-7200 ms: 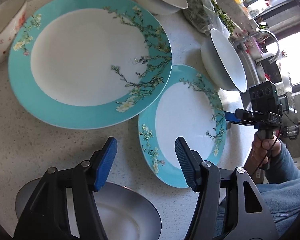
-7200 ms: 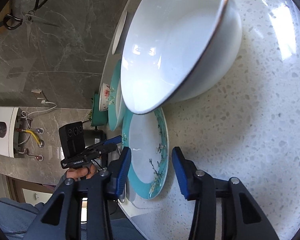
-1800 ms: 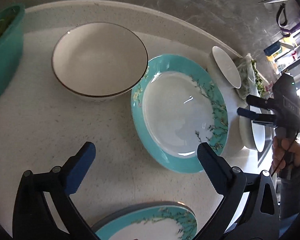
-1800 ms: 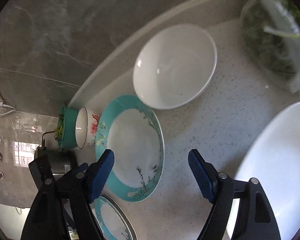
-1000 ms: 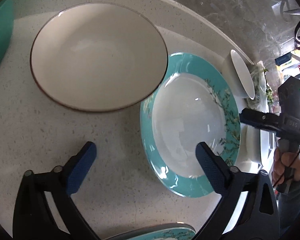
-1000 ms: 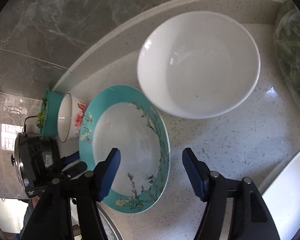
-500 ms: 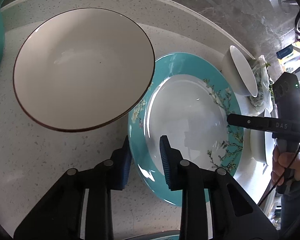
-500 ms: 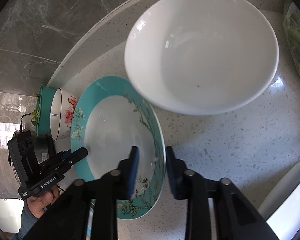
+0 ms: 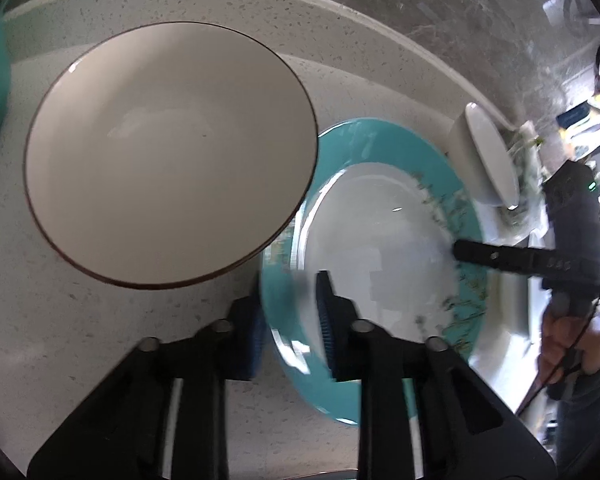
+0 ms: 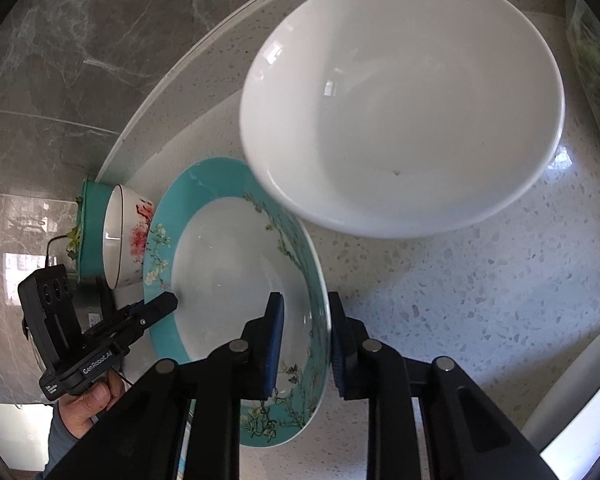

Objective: Organize plates and bowls
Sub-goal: 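Close both tools on the rim of the smaller teal floral plate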

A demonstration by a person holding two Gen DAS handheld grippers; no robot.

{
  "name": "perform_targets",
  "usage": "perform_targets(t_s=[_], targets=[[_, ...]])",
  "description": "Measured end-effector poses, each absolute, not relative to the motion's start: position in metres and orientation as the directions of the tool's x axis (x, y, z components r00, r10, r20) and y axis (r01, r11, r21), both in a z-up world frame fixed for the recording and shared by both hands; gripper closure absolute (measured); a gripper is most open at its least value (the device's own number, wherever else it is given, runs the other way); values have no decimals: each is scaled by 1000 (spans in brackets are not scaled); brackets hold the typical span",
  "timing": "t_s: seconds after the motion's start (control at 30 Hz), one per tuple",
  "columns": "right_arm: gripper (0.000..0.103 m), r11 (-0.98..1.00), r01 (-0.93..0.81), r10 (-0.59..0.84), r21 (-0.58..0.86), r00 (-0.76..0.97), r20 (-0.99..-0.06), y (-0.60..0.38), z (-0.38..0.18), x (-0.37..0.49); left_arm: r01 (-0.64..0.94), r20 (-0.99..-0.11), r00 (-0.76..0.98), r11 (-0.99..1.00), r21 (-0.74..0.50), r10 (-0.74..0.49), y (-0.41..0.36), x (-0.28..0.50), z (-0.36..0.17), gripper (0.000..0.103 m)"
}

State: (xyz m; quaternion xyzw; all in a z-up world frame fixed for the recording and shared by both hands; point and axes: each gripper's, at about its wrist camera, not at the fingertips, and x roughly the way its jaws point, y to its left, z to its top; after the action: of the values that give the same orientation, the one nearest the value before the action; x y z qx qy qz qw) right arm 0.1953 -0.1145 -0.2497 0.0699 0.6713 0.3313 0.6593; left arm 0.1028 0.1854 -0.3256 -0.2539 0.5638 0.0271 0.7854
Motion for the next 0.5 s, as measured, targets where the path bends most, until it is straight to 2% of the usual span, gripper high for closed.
perform_targets(t_s=[0.07, 0.5], targets=[[91, 782, -352, 509, 514, -115, -853, -116, -249, 197, -332, -893, 367, 860, -386, -260, 189, 100, -327, 91], [91, 783, -373, 499, 497, -98, -861, -115, -248, 193, -315, -903, 348, 876, -367, -253, 184, 95, -324, 91]])
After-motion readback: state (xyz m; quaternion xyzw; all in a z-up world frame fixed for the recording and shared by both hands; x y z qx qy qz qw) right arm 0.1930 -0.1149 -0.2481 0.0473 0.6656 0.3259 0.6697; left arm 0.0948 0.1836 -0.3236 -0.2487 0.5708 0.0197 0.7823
